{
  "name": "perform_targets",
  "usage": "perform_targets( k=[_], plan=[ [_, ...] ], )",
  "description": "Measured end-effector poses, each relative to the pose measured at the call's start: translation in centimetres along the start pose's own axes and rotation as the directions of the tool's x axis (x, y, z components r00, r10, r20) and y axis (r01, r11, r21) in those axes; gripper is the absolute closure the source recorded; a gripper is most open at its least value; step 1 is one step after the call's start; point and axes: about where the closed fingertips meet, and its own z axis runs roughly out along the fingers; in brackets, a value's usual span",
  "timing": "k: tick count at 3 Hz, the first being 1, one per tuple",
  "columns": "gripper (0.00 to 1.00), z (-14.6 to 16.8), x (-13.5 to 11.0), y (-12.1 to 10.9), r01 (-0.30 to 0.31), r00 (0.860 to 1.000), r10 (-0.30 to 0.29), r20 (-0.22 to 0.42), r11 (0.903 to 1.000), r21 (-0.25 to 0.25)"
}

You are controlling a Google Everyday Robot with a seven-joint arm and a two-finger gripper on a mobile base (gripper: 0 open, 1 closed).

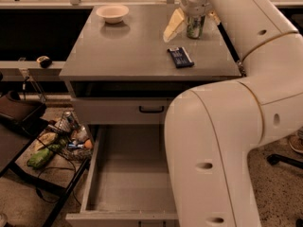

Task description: Place rxbar blueberry into middle drawer

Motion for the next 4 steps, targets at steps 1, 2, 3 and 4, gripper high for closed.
perform_targets(
  k=[1,2,3,4],
  plan=[
    [0.00,2.6,0.0,-0.3,-0.060,0.998,0.059,-0.017,0.9978,-0.027],
    [0.00,4.4,0.2,-0.5,-0.091,0.995,0.090,-0.034,0.9950,-0.042],
    [0.00,6.2,0.5,-0.7,-0.108,0.993,0.105,-0.052,0.9925,-0.056],
    [0.00,8.0,1.0,-1.0,-0.131,0.990,0.126,-0.069,0.9884,-0.077]
  ],
)
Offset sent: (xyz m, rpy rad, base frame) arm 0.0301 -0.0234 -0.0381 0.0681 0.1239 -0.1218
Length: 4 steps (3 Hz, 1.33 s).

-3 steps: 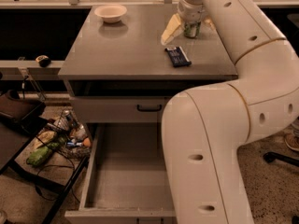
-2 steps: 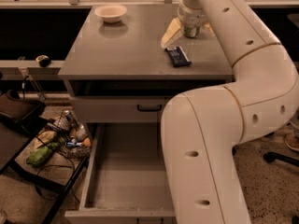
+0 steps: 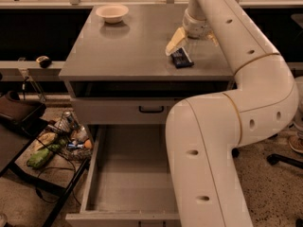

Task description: Place rxbar blueberry into middle drawer

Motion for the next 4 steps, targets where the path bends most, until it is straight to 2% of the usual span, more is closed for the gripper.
perform_targets(
  k=[2,3,4],
  plan=[
    [0.00,2.7,0.2,0.4,-0.012,1.000,0.010,-0.025,0.9990,-0.043],
    [0.18,3.8,0.4,1.3,0.004,0.999,-0.007,-0.047,0.9979,-0.064],
    [0.41,3.2,0.4,1.4,0.004,0.999,-0.007,-0.047,0.9979,-0.064]
  ],
)
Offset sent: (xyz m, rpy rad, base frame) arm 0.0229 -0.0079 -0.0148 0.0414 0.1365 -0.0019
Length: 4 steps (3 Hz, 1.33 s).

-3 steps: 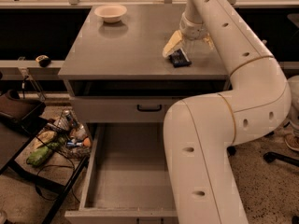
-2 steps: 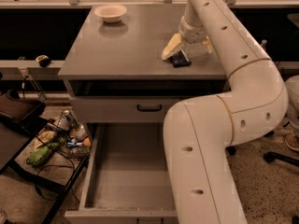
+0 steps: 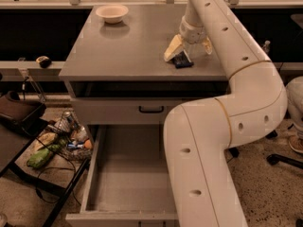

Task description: Place rxbar blueberry into middle drawer

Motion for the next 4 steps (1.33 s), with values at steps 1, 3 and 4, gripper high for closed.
perform_targets(
  k=[1,3,4],
  plan=[
    [0.60,-0.59,0.07,0.10,0.000,1.000,0.000,0.002,1.0000,0.000],
    [0.98,-0.59,0.07,0.10,0.000,1.000,0.000,0.002,1.0000,0.000],
    [1.00,-0.59,0.07,0.10,0.000,1.000,0.000,0.002,1.0000,0.000]
  ],
)
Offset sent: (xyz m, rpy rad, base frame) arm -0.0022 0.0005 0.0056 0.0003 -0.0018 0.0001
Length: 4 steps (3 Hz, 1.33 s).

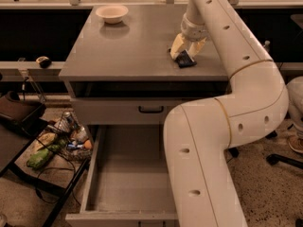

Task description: Place rxbar blueberry into middle drawer

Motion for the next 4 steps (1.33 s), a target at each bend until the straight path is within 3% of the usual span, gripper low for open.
perform_targets(
  k=[4],
  plan=[
    [1.00,-0.55,0.14,-0.02,-0.001,1.000,0.001,0.001,1.0000,0.001]
  ],
)
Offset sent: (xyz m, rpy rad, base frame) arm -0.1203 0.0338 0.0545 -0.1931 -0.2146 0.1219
